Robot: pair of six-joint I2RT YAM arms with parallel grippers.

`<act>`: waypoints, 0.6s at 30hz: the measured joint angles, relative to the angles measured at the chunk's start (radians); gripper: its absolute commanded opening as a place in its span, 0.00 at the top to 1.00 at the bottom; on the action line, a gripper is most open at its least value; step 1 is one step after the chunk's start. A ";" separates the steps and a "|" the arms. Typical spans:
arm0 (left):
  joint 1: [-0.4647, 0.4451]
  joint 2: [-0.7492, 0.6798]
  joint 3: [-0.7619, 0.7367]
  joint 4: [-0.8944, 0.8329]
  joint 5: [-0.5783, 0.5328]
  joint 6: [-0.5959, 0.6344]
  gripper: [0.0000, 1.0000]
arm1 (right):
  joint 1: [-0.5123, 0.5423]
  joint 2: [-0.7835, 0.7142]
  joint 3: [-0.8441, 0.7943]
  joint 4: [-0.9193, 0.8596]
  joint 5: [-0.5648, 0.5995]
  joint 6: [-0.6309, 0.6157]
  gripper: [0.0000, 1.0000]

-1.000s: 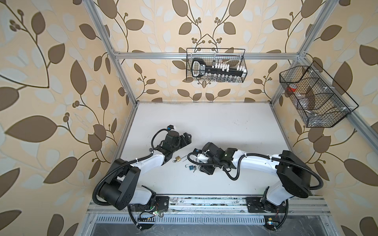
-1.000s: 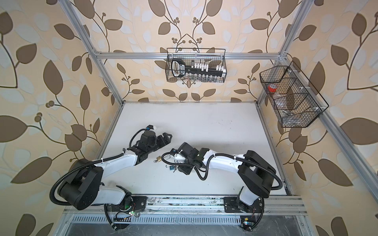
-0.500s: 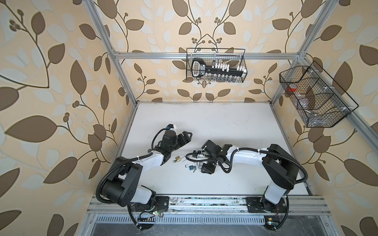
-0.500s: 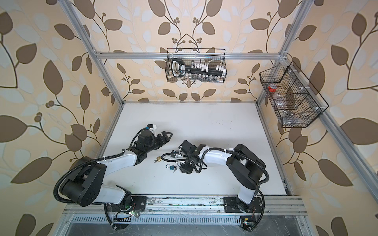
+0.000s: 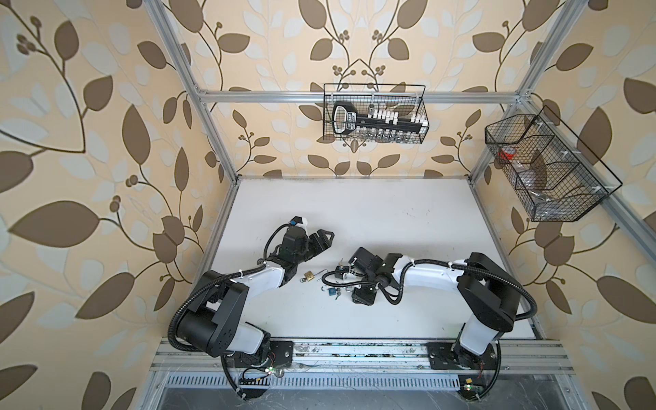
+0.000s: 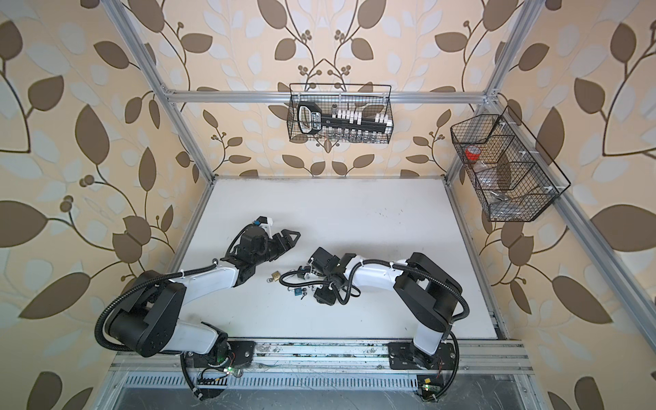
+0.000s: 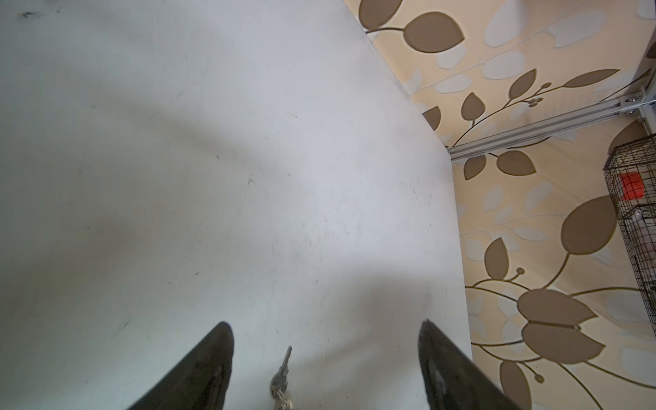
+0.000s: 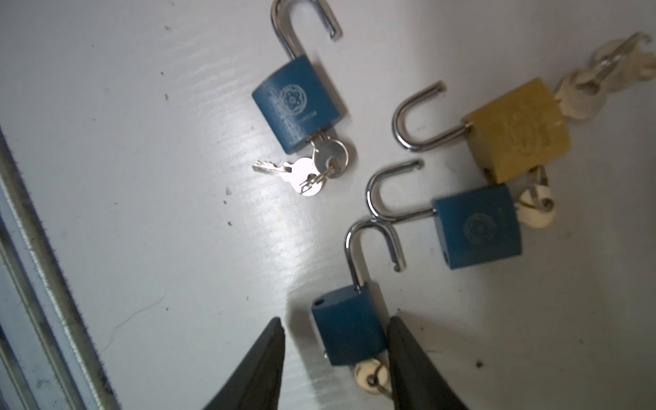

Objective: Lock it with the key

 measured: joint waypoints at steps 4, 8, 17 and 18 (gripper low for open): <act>0.000 0.009 0.000 -0.008 0.002 0.000 0.20 | 0.005 0.000 -0.004 0.005 0.014 0.003 0.58; 0.000 0.009 0.000 -0.014 0.002 0.000 0.20 | 0.006 0.000 -0.006 0.017 0.028 0.010 0.62; 0.000 0.009 0.002 -0.027 0.002 0.002 0.19 | 0.014 -0.011 -0.010 0.030 0.057 0.029 0.87; 0.000 0.008 0.003 -0.032 0.002 0.004 0.19 | 0.014 -0.017 -0.012 0.030 0.058 0.034 0.90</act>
